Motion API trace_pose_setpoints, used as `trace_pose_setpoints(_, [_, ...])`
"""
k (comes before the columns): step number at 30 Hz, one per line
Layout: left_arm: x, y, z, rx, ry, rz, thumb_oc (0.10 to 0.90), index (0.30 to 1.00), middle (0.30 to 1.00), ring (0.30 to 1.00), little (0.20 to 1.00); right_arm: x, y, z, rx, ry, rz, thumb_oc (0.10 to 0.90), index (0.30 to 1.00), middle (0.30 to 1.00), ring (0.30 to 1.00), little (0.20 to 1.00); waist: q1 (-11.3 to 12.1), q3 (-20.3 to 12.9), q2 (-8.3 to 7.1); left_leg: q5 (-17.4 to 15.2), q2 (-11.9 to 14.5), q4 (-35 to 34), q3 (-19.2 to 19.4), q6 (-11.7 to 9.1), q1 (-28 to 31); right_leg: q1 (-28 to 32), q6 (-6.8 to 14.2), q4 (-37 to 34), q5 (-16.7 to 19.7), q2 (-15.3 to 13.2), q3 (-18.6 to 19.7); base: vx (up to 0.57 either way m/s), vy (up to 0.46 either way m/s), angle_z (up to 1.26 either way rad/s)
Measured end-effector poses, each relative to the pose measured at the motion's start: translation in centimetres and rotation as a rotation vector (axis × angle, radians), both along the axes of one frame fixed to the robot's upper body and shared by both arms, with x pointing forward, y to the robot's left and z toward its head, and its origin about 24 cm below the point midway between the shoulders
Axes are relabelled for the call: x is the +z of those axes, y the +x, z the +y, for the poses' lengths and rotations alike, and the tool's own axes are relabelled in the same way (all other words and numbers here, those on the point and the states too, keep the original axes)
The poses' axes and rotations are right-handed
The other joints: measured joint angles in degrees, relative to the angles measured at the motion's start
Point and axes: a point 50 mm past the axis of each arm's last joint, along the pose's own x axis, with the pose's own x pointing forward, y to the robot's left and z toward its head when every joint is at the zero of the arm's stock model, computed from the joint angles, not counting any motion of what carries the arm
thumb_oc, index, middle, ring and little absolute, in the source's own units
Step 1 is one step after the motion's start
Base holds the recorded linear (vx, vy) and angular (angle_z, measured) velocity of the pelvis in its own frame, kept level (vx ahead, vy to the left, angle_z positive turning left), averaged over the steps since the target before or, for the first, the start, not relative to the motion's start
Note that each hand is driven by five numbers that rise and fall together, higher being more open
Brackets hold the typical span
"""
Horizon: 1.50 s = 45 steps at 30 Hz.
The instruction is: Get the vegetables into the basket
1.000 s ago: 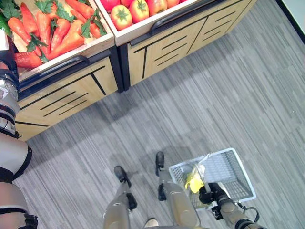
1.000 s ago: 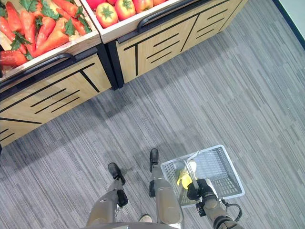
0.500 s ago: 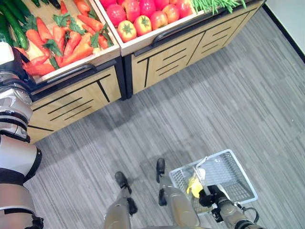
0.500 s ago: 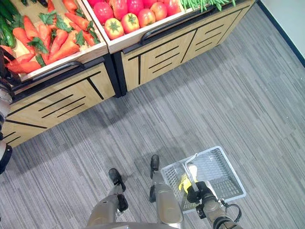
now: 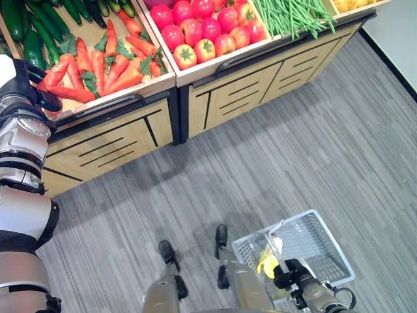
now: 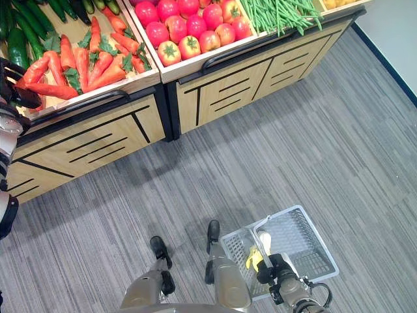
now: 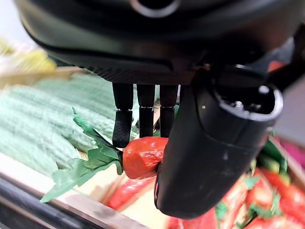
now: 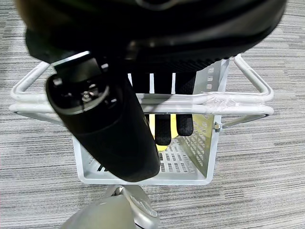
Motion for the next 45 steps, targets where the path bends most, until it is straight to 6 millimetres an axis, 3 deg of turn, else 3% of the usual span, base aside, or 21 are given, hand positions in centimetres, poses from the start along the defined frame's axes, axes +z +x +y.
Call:
trace_pose_setpoints(4, [-0.6, 0.0, 0.0, -0.014, -0.094, -0.044, 0.4, 0.3, 0.3, 0.3, 0.3, 0.0, 0.0, 0.0, -0.002, 0.001, 0.002, 0.4, 0.3, 0.3, 0.3, 0.3, 0.0, 0.0, 0.04, 0.1, 0.1, 0.0, -0.1, 0.0, 0.8, 0.8, -0.1, 0.0, 0.0, 0.1, -0.1, 0.0, 0.0, 0.0])
trace_pose_setpoints(7, [-2.1, 0.3, -1.1, -0.087, -0.083, -0.025, 0.4, 0.3, 0.3, 0.3, 0.3, -0.2, -0.4, -0.1, -0.007, -0.001, 0.023, 0.4, 0.3, 0.3, 0.3, 0.3, 0.0, -0.1, 0.38, 0.0, 0.2, 0.0, -0.7, -0.1, 3.0, 3.4, -0.4, 0.0, -0.4, 0.1, -0.8, 0.01, -0.006, 0.1])
trace_pose_setpoints(8, [-3.4, 0.6, -2.3, -0.143, -0.124, -0.033, 0.4, 0.3, 0.3, 0.3, 0.3, -0.3, -1.1, -0.2, -0.015, -0.005, 0.045, 0.4, 0.3, 0.3, 0.3, 0.3, 0.3, -0.4, 1.02, -0.1, 0.3, 0.0, -1.4, -0.3, 4.1, 4.9, -0.5, 0.0, -0.8, 0.0, -1.2, 0.02, -0.005, 0.19])
trace_pose_setpoints(14, [-8.8, -0.1, -4.8, -0.266, -0.211, 0.025, 0.4, 0.3, 0.3, 0.3, 0.3, -0.8, -3.6, -1.3, -0.046, -0.037, 0.117, 0.4, 0.3, 0.3, 0.3, 0.3, 1.4, -2.8, 4.22, -1.2, 0.5, -0.1, -2.8, -1.2, 7.3, 8.8, 0.0, 0.0, -2.3, 0.1, -2.5, 0.0, -0.005, 0.13])
trace_pose_setpoints(20, [-14.3, -3.6, -8.4, -0.443, -0.35, 0.059, 0.4, 0.3, 0.3, 0.3, 0.3, -1.2, -5.9, -1.4, -0.056, -0.036, 0.195, 0.4, 0.3, 0.3, 0.3, 0.3, 2.5, -5.9, 5.35, -1.9, 0.4, -0.3, -4.2, -0.8, 11.4, 13.8, 0.4, -0.1, -3.5, -0.1, -3.9, -0.04, -0.006, 0.12])
trace_pose_setpoints(25, [-17.0, -6.2, -10.2, -0.507, -0.456, 0.081, 0.4, 0.3, 0.3, 0.3, 0.3, -1.4, -6.6, -1.4, -0.048, -0.034, 0.226, 0.4, 0.3, 0.3, 0.3, 0.3, 3.0, -7.3, 5.62, -2.5, 0.1, -0.4, -5.2, -1.1, 12.6, 15.5, 1.0, -0.3, -4.4, -0.5, -4.7, -0.04, -0.012, 0.11])
trace_pose_setpoints(32, [-19.5, -8.7, -12.2, -0.55, -0.679, 0.077, 0.4, 0.3, 0.3, 0.3, 0.3, -1.5, -7.2, -1.5, -0.044, -0.039, 0.249, 0.4, 0.3, 0.3, 0.3, 0.3, 4.2, -9.1, 6.31, -2.9, -0.4, -0.4, -6.1, -0.5, 14.1, 17.5, 1.6, -0.3, -5.0, -1.0, -5.5, -0.04, -0.009, 0.08])
trace_pose_setpoints(33, [-19.9, -10.4, -12.9, -0.572, -0.775, 0.041, 0.4, 0.3, 0.3, 0.3, 0.3, -1.4, -7.2, -1.5, -0.041, -0.042, 0.25, 0.4, 0.3, 0.3, 0.3, 0.3, 4.2, -9.5, 6.52, -3.0, -0.5, -0.4, -6.3, -0.4, 14.6, 18.2, 1.6, -0.3, -5.0, -1.2, -5.7, -0.04, 0.001, 0.07])
trace_pose_setpoints(34, [-20.1, -10.8, -13.4, -0.603, -0.795, 0.059, 0.4, 0.3, 0.3, 0.3, 0.3, -1.5, -7.6, -1.6, -0.044, -0.043, 0.262, 0.4, 0.3, 0.3, 0.3, 0.3, 4.5, -9.9, 6.6, -3.1, -0.6, -0.4, -6.5, -0.2, 14.9, 18.5, 1.7, -0.3, -5.1, -1.2, -5.8, -0.04, 0.006, 0.11])
trace_pose_setpoints(45, [-21.2, -13.1, -15.2, -0.674, -0.99, 0.063, 0.4, 0.3, 0.3, 0.3, 0.3, -1.6, -8.8, -1.7, -0.041, -0.047, 0.292, 0.4, 0.3, 0.3, 0.3, 0.3, 5.4, -11.3, 6.77, -3.8, -1.5, -0.4, -7.8, 0.6, 15.6, 20.0, 2.5, -0.3, -5.7, -2.2, -7.1, -0.04, 0.027, 0.07])
